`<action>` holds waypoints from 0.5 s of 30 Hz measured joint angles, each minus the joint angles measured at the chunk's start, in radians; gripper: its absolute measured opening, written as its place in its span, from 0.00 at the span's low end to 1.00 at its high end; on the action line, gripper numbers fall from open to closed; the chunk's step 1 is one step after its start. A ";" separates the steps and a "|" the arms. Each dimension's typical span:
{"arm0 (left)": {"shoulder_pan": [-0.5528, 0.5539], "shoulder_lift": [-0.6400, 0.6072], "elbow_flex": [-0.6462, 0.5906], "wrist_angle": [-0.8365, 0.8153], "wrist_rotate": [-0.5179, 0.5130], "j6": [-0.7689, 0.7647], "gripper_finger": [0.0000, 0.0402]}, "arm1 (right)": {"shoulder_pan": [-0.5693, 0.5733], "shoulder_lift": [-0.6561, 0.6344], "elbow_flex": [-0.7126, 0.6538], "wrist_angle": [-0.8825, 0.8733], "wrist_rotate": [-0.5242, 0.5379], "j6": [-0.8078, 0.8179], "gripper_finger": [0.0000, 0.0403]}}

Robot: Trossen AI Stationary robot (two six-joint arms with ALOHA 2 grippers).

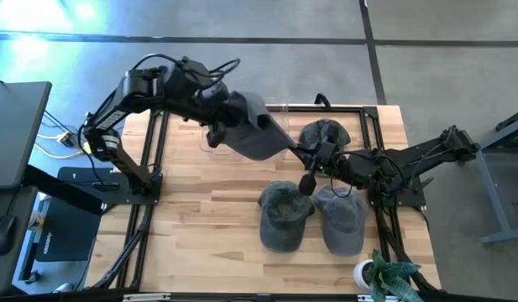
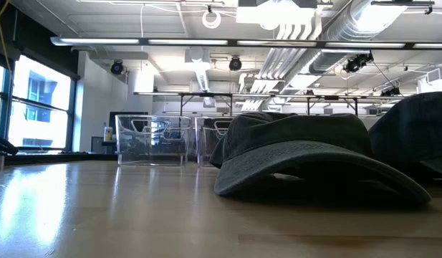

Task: Pick & Place hat
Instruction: Put the left gray cap into the left transparent bin

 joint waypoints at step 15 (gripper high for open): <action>0.000 -0.011 0.000 0.039 0.067 0.004 0.01 | -0.029 0.000 0.000 -0.008 -0.005 -0.001 0.01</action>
